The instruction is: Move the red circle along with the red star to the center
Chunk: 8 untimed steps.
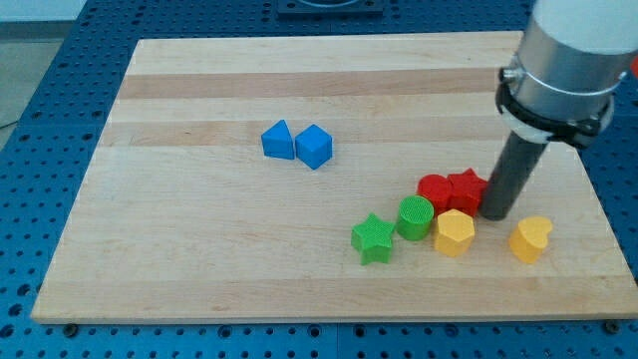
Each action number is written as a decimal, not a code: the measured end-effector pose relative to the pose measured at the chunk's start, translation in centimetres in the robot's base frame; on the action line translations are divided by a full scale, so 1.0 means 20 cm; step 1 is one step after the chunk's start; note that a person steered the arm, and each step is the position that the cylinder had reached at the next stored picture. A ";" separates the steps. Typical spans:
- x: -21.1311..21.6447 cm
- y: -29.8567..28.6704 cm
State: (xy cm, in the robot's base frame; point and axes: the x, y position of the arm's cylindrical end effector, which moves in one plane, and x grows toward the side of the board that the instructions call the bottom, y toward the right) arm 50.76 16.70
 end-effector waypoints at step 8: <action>-0.05 -0.47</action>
State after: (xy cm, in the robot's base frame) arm 49.82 7.24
